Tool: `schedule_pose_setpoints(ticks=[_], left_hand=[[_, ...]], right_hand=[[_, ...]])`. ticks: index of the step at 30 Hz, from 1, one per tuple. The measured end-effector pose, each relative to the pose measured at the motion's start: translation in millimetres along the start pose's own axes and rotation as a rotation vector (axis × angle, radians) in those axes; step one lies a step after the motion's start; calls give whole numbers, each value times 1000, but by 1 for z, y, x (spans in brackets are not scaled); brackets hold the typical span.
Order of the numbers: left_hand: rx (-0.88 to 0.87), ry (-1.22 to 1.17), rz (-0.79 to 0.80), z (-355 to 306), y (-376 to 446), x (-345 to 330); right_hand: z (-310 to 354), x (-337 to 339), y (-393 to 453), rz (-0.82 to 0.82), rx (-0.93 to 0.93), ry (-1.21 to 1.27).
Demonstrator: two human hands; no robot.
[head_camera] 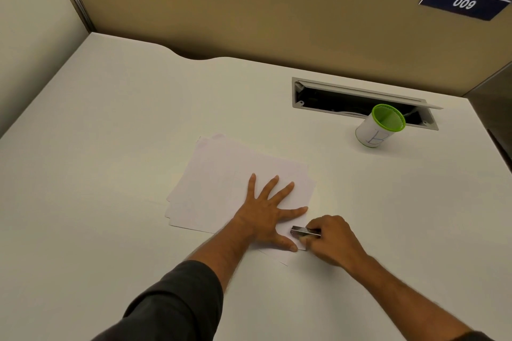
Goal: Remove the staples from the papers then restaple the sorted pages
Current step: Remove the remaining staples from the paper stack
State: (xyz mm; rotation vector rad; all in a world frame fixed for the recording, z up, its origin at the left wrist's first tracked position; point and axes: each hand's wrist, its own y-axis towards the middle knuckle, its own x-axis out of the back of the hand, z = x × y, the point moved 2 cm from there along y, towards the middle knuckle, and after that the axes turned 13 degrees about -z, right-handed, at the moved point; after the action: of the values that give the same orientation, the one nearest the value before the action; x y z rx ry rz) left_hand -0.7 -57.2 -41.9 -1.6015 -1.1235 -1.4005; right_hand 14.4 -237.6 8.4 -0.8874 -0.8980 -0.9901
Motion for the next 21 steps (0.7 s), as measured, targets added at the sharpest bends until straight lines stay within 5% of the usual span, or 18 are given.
schedule_pose_setpoints(ticks=[21], left_hand=[[-4,3,-21,2,1,-4]], right_hand=[[12,13,39,327,-413,117]])
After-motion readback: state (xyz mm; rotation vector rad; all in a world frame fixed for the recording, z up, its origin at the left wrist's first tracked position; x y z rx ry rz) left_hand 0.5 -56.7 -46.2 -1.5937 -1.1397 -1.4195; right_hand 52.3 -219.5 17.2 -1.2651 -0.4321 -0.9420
